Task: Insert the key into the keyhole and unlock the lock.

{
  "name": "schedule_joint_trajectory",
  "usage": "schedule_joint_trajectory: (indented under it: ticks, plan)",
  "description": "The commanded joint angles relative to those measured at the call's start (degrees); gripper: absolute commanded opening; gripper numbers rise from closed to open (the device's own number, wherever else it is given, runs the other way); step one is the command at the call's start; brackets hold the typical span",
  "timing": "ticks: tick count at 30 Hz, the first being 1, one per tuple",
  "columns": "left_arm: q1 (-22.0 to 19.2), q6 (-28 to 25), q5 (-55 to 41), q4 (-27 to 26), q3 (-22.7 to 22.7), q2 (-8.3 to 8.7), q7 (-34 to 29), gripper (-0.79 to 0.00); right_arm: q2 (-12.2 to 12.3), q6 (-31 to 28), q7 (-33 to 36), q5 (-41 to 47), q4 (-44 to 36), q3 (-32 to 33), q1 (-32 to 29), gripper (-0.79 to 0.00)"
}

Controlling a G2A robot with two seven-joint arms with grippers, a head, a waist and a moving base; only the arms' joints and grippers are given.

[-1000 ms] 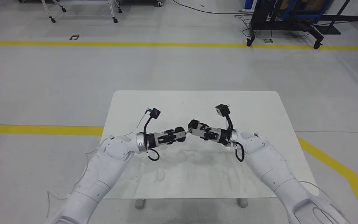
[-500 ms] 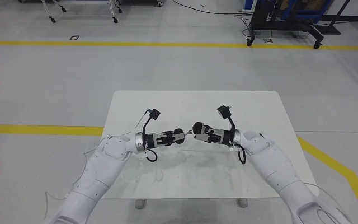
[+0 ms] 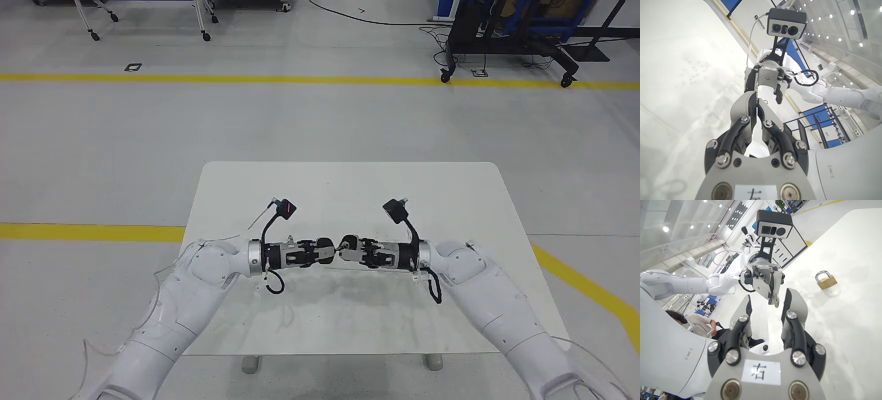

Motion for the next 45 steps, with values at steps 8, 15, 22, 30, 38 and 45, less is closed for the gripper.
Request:
schedule_joint_trajectory:
  ticks: [8, 15, 22, 30, 38, 45]
  plan:
    - [0.08, 0.14, 0.93, -0.34, 0.32, 0.15, 0.78, -0.785, 0.34, 0.44, 0.1, 0.59, 0.07, -0.04, 0.03, -0.646]
    - [0.14, 0.11, 1.23, -0.53, 0.52, 0.28, 1.1, -0.785, 0.4, 0.88, -0.09, 0.51, 0.17, -0.59, 0.14, -0.785]
    - [0.3, -0.15, 1.15, -0.56, 0.27, 0.53, 1.41, -0.785, 0.36, 0.93, -0.25, 0.53, 0.78, -1.24, 0.67, -0.785]
    - [0.39, -0.12, 0.56, -0.63, -0.23, 0.83, 1.62, -0.785, 0.46, 0.81, -0.39, 0.68, 1.06, -1.58, 0.77, -0.785]
    - [0.46, -0.15, -0.17, -0.75, -0.56, 1.07, 1.81, 0.0, 0.55, 0.68, -0.61, 0.91, 1.02, -1.91, 0.81, -0.785]
    - [0.56, -0.39, 0.09, -0.66, -1.18, 1.31, 2.9, 0.0, 0.63, 0.34, -1.11, 1.27, 1.21, -1.94, 0.97, -0.785]
